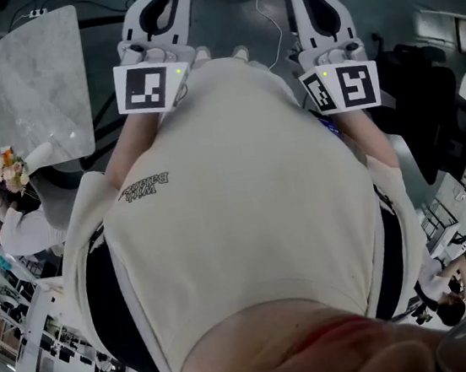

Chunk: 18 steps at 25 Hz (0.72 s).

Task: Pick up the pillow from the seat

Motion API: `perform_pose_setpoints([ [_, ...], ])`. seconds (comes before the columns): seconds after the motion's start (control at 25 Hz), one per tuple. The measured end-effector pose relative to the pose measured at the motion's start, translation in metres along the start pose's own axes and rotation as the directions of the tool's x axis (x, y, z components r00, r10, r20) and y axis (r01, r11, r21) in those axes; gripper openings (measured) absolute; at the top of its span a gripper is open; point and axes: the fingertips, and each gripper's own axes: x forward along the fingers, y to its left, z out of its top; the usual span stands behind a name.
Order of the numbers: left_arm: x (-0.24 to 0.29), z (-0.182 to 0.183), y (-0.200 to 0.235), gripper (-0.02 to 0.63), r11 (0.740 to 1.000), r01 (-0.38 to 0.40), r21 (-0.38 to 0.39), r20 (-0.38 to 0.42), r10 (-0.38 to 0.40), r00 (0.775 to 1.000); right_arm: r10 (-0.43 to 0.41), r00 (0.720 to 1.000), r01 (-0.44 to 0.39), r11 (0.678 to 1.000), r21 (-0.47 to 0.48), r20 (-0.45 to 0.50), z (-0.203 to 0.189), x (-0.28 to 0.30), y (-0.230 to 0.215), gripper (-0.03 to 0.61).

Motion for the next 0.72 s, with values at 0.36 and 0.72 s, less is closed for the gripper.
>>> perform_pose_setpoints([
  [0.36,0.001,-0.001,-0.001,0.009,1.000,-0.013,0.004,-0.002,0.013,1.000,0.015,1.000,-0.015,1.000,0.011,-0.009,-0.005,0.002,-0.001,0.008],
  [0.72,0.002,-0.004,-0.008,0.009,1.000,-0.021,0.003,-0.009,0.021,1.000,0.043,0.999,-0.043,0.997,0.068,0.010,-0.006,0.001,-0.004,0.008],
])
